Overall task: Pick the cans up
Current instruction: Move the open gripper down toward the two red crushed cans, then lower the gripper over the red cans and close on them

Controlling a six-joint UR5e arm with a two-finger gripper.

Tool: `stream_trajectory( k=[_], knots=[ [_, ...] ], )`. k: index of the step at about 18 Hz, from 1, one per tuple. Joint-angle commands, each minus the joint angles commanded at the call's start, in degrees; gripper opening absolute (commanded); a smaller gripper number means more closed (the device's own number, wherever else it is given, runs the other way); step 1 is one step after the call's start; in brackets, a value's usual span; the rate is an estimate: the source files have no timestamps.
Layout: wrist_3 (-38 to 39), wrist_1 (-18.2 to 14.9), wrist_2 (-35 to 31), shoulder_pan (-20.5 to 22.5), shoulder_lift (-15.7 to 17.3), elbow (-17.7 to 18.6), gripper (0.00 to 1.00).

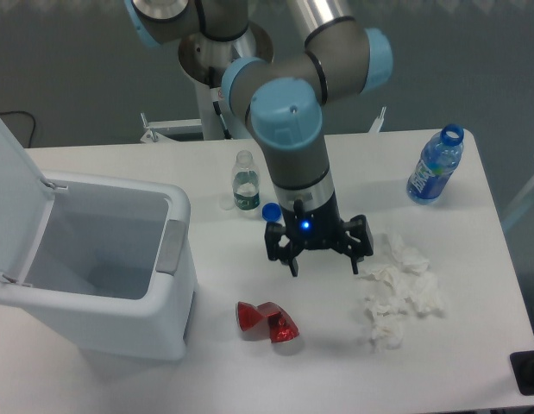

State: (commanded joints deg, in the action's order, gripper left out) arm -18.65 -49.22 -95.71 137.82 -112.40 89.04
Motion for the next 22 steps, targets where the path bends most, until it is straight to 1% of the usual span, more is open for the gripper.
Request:
stream_trajectory(
  k=[1, 3, 7, 9, 11, 13, 17, 22],
  knots=[
    [1.5, 0.0, 0.0, -0.4, -1.1, -0.7, 1.00],
    [3.4, 0.0, 0.2, -1.3, -2.5, -1.0, 1.00],
    [5.4, -0.5, 1.8, -1.8, -3.1, -1.7, 1.00],
    [10.3, -0.7, 1.9, -1.9, -3.8, -2.1, 1.00],
    [15.6, -0.7, 1.8, -1.9, -5.3, -3.8, 1.00],
    [19.1, -0.6, 1.6, -1.8, -6.8, -4.5, 1.00],
    [21.3, -0.5, 2.0, -1.8, -8.7, -4.6, 1.00],
    [21.7, -0.4, 2.7, -1.5, -10.8, -4.6, 1.00]
  ],
)
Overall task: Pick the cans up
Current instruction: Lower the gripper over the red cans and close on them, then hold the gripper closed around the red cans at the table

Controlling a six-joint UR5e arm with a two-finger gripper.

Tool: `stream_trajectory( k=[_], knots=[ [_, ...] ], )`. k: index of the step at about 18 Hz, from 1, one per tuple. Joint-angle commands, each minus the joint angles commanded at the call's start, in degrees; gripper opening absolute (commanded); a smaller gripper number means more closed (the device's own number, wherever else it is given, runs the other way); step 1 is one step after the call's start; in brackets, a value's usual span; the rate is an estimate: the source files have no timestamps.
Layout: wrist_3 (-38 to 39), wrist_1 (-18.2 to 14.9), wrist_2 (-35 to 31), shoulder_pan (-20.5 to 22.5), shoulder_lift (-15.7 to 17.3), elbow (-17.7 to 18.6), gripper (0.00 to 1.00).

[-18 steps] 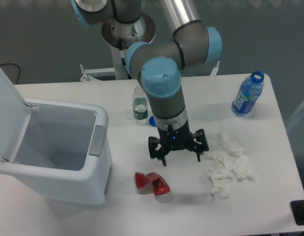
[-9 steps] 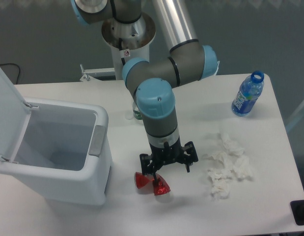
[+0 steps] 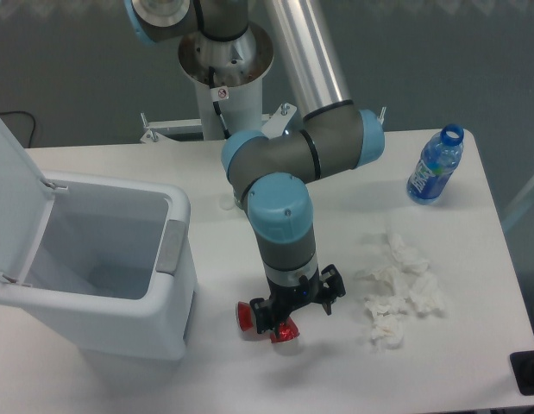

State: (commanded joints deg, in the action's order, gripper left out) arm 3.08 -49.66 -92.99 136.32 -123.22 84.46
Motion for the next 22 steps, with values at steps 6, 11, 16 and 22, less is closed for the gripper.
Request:
stream_trajectory(
  k=[6, 11, 16, 22],
  knots=[
    [-0.4, 0.0, 1.8, -0.2, -2.1, -0.3, 1.00],
    [-1.1, 0.1, 1.8, -0.4, -3.1, -0.6, 1.00],
    [-2.8, 0.1, 1.8, -0.4, -3.5, -0.6, 1.00],
    [-5.1, 0.3, 1.8, -0.4, -4.7, -0.6, 1.00]
  ],
)
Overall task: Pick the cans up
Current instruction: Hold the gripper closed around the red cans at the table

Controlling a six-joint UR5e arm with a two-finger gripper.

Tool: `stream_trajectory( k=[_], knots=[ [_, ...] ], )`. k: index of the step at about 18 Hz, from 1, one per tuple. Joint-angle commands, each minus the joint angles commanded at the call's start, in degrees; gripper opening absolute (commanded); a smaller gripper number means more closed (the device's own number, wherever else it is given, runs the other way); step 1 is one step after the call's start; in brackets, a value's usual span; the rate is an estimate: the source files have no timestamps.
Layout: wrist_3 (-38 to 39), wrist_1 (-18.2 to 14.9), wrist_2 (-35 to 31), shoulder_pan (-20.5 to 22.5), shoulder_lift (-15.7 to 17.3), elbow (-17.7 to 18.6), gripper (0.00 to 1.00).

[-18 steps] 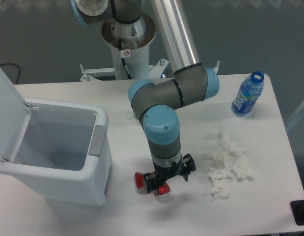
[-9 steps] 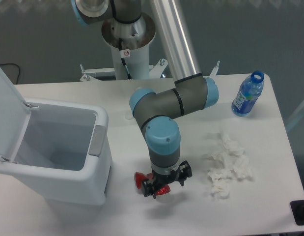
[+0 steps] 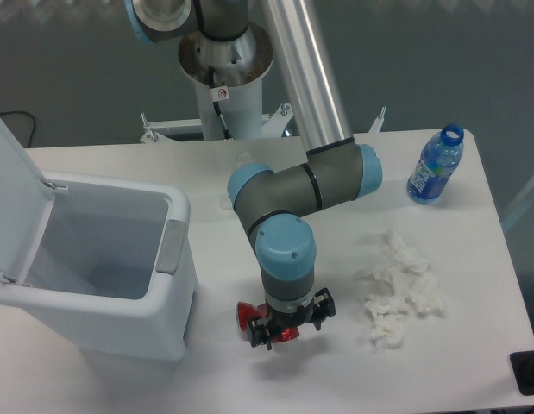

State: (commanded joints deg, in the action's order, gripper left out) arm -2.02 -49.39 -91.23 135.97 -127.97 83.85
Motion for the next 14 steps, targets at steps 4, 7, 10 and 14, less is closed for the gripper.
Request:
stream_trajectory(
  k=[4, 7, 10, 14],
  knots=[
    [0.0, 0.1, -0.1, -0.1, -0.7, -0.8, 1.00],
    [0.0, 0.1, -0.1, -0.1, -0.7, -0.9, 1.00],
    [0.0, 0.1, -0.1, -0.3, -1.1, -0.7, 1.00],
    [-0.1, 0.1, -0.1, -0.4, -1.0, -0.4, 0.99]
  ],
)
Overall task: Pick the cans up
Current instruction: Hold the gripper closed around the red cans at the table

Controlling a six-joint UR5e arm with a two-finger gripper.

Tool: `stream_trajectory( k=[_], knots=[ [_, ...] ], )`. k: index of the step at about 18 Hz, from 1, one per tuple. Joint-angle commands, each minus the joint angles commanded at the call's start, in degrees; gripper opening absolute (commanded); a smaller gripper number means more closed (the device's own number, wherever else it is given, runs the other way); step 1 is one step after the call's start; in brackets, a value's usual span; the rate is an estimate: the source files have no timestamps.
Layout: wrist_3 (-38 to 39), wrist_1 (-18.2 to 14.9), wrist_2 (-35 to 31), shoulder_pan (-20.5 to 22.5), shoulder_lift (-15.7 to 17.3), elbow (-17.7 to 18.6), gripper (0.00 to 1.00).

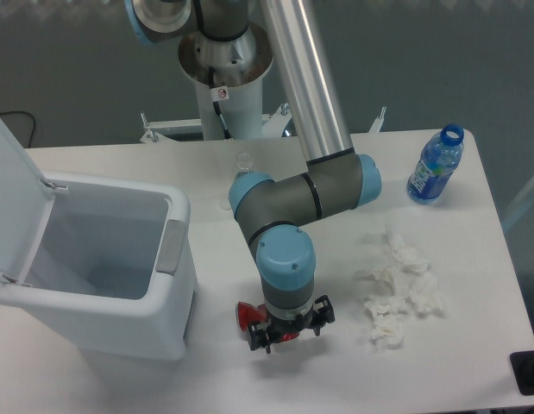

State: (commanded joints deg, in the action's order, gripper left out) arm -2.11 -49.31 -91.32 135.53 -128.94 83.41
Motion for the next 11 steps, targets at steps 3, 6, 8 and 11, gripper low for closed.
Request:
stream_trajectory(
  k=[3, 6, 8, 11],
  knots=[
    [0.0, 0.0, 0.0, 0.0, 0.0, 0.1, 0.99],
    [-0.1, 0.0, 0.0, 0.0, 0.0, 0.4, 0.96],
    [-0.5, 0.0, 0.0, -0.1, 0.0, 0.6, 0.95],
    [-1.1, 0.1, 0.0, -0.1, 0.2, 1.2, 0.94]
  ],
)
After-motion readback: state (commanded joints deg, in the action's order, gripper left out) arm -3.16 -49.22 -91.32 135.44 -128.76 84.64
